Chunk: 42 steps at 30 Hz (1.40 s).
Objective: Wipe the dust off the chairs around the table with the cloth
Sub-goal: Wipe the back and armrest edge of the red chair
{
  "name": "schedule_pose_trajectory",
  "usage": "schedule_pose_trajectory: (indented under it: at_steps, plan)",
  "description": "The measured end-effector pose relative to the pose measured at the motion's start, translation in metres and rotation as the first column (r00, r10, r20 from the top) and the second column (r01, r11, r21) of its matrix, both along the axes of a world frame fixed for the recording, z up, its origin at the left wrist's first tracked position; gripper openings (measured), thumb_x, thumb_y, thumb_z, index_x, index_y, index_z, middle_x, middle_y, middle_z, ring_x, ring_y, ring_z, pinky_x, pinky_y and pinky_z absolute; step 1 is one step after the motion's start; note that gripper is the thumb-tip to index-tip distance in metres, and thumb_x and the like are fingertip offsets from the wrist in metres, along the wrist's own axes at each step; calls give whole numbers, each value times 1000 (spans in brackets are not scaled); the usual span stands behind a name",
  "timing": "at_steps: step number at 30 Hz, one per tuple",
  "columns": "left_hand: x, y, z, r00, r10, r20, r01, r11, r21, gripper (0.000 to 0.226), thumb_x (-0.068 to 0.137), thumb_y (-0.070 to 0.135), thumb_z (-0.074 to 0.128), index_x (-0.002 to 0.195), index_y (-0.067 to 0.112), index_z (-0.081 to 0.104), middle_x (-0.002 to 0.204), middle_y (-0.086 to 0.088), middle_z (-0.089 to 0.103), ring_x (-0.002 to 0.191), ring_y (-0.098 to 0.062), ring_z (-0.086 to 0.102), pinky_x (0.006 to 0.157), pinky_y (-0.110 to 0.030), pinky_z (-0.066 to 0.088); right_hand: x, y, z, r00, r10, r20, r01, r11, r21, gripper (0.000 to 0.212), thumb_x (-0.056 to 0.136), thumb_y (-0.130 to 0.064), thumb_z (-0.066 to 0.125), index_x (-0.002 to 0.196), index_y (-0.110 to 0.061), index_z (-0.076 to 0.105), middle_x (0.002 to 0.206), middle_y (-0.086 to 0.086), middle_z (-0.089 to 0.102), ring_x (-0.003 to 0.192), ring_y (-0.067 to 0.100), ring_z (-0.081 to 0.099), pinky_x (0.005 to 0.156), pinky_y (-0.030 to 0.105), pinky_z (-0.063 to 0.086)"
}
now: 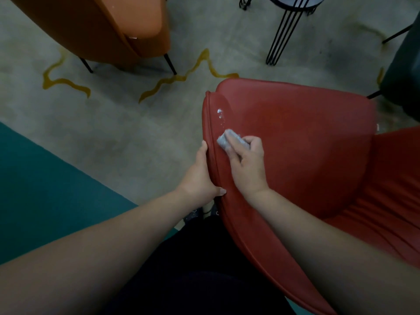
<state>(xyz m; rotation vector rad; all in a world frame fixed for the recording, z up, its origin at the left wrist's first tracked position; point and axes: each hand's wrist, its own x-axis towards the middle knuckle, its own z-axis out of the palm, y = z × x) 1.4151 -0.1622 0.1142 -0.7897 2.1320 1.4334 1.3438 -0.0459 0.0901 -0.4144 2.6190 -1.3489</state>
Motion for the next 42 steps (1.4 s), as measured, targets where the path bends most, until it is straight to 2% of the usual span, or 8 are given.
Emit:
schedule_pose_trajectory:
  at_steps: [15, 18, 21, 26, 32, 36, 40, 42]
  plan:
    - [-2, 3, 1, 997, 65, 30, -65, 998, -11, 134, 60, 5, 89, 152, 32, -6, 147, -2, 42, 131, -17, 43, 105, -37, 43, 9, 33, 0, 979, 170, 115, -170, 985, -12, 43, 92, -12, 62, 125, -37, 55, 108, 4, 41, 100, 19, 51, 94, 24, 43]
    - [-3, 4, 1, 996, 79, 33, -79, 997, -3, 134, 60, 4, 89, 152, 33, -5, 146, -1, 43, 128, -11, 43, 106, -35, 43, -11, 32, 3, 920, -30, 390, 94, 985, -146, 32, 97, -16, 54, 124, -33, 61, 104, 13, 61, 74, 15, 67, 57, 17, 47]
    - [-4, 5, 2, 995, 90, 42, -91, 996, 16, 135, 60, 3, 88, 151, 35, -6, 147, 0, 41, 131, -13, 41, 105, -38, 44, -36, 24, 1, 876, -270, 401, 328, 941, -84, 36, 101, -19, 43, 135, -21, 53, 129, -1, 59, 100, -5, 62, 70, -1, 41]
    - [-4, 5, 1, 994, 95, 53, -95, 995, 7, 134, 61, 3, 88, 151, 37, -6, 144, 0, 43, 126, -9, 42, 101, -38, 48, -54, -4, -6, 842, -237, 485, 261, 965, 19, 36, 102, -24, 42, 136, -27, 52, 119, 24, 56, 43, 7, 56, 40, 15, 43]
    - [-6, 7, 0, 993, 102, 56, -100, 994, -38, 131, 59, 1, 88, 151, 34, 0, 141, -6, 49, 126, -20, 50, 98, -36, 49, 0, 30, -3, 984, 9, 180, -3, 999, -33, 36, 95, -14, 57, 129, -26, 58, 106, 2, 45, 97, 18, 53, 95, 22, 42]
    - [-7, 6, 0, 993, 102, 60, -101, 995, -25, 133, 59, 0, 88, 151, 35, -1, 142, -7, 48, 126, -20, 49, 100, -39, 48, -21, 20, -15, 966, -72, 248, 66, 997, 33, 36, 96, -16, 55, 127, -34, 58, 106, 0, 46, 100, 17, 54, 98, 25, 42]
    - [-6, 6, 2, 992, 111, 66, -112, 994, 9, 133, 59, 0, 87, 150, 37, -3, 148, -3, 39, 125, -14, 47, 99, -40, 49, -51, -1, -16, 913, -141, 383, 145, 989, 19, 35, 99, -19, 48, 131, -28, 58, 110, 15, 54, 78, 31, 60, 65, 32, 56]
    - [-6, 6, 3, 991, 118, 60, -119, 993, 22, 133, 60, -1, 87, 151, 37, -2, 151, -3, 36, 131, -16, 43, 101, -40, 47, -37, 7, -8, 935, -89, 342, 99, 995, -13, 35, 98, -19, 51, 130, -30, 58, 108, 2, 46, 88, 32, 61, 80, 39, 55]
